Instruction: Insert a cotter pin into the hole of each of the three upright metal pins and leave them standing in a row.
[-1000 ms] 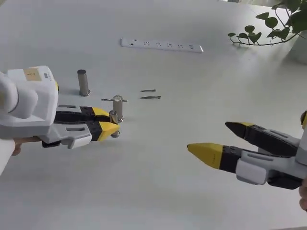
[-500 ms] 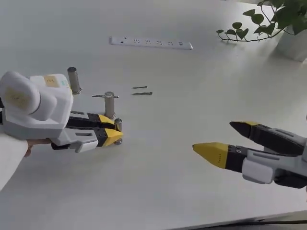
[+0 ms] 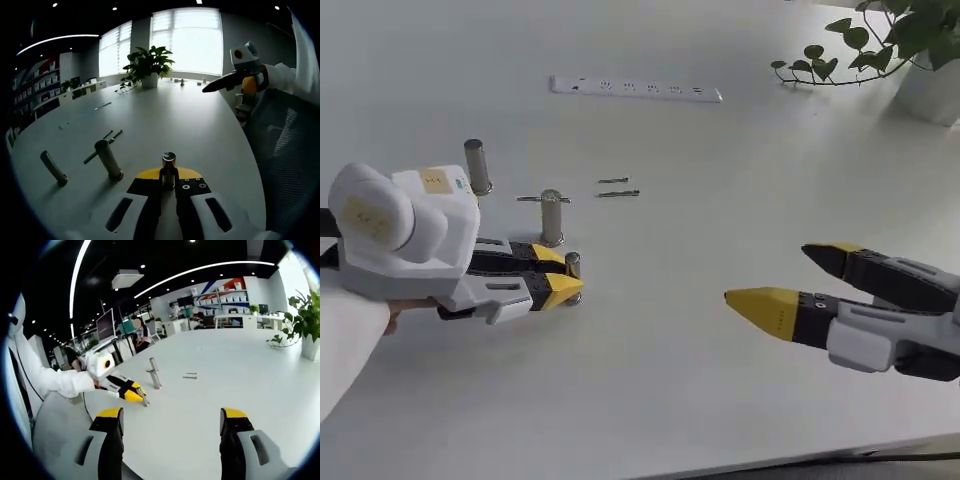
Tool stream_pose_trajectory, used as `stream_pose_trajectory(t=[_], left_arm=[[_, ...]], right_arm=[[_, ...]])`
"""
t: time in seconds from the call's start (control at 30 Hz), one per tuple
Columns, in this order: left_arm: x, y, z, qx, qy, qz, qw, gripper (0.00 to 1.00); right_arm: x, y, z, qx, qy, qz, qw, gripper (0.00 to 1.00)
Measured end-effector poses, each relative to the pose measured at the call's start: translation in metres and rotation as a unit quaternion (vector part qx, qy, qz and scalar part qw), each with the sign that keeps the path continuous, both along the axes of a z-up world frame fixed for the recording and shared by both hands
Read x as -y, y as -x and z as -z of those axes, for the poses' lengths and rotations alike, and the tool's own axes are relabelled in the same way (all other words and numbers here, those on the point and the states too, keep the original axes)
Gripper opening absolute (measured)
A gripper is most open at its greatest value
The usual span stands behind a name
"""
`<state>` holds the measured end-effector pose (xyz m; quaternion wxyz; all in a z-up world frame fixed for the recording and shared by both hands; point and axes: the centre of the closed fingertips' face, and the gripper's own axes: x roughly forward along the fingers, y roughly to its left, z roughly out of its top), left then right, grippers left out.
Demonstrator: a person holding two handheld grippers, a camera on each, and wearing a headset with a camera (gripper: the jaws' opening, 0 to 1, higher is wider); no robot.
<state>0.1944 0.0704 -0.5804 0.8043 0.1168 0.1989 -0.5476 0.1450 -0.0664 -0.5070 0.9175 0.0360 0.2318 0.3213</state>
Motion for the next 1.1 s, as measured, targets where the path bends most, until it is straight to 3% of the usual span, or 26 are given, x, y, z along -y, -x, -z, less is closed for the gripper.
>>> stream_pose_trajectory(t=[0.1, 0.23, 0.27, 0.37, 0.5, 0.63, 0.7, 0.8, 0.87, 0.93, 1.0, 1.03, 1.1], left_arm=[[0.001, 0.001, 0.000, 0.007, -0.002, 0.005, 1.0000, 0.07], [0.000, 0.002, 0.001, 0.004, -0.008, 0.009, 0.9999, 0.11], [0.001, 0.005, 0.001, -0.003, -0.009, 0.014, 0.9999, 0.15], [-0.001, 0.007, -0.003, -0.003, -0.006, 0.013, 0.9999, 0.34], [-0.009, 0.013, -0.012, -0.025, 0.009, 0.011, 0.9996, 0.43], [-0.022, 0.022, -0.024, -0.037, 0.023, 0.007, 0.9990, 0.66], [-0.031, 0.023, -0.027, -0.054, 0.030, -0.017, 0.9980, 0.81], [-0.040, 0.026, -0.035, -0.046, 0.054, -0.032, 0.9970, 0.98], [-0.048, 0.028, -0.041, -0.060, 0.084, -0.058, 0.9930, 0.99], [-0.057, 0.030, -0.045, -0.062, 0.102, -0.079, 0.9897, 0.99], [-0.065, 0.034, -0.043, -0.065, 0.094, -0.086, 0.9897, 0.99], [-0.070, 0.038, -0.040, -0.062, 0.078, -0.087, 0.9913, 0.99], [-0.074, 0.041, -0.040, -0.057, 0.069, -0.091, 0.9918, 0.99]], right_arm=[[0.002, 0.001, 0.001, -0.003, 0.000, 0.003, 1.0000, 0.77], [0.001, 0.001, 0.000, -0.002, 0.000, 0.000, 1.0000, 0.77], [0.000, 0.001, 0.000, -0.002, 0.000, -0.002, 1.0000, 0.77], [-0.002, 0.000, -0.003, 0.000, 0.001, -0.006, 1.0000, 0.78], [-0.003, -0.003, -0.007, 0.004, 0.005, -0.014, 0.9999, 0.78], [-0.003, -0.007, -0.012, 0.009, 0.017, -0.027, 0.9994, 0.78], [-0.004, -0.011, -0.014, 0.010, 0.025, -0.037, 0.9989, 0.78], [-0.004, -0.016, -0.015, 0.012, 0.039, -0.049, 0.9980, 0.78], [-0.004, -0.020, -0.017, 0.012, 0.044, -0.055, 0.9974, 0.78], [-0.005, -0.024, -0.016, 0.010, 0.054, -0.070, 0.9961, 0.77], [-0.005, -0.025, -0.013, -0.002, 0.069, -0.086, 0.9939, 0.77], [-0.005, -0.029, -0.012, -0.004, 0.074, -0.092, 0.9931, 0.76], [-0.005, -0.034, -0.012, -0.005, 0.080, -0.100, 0.9917, 0.76]])
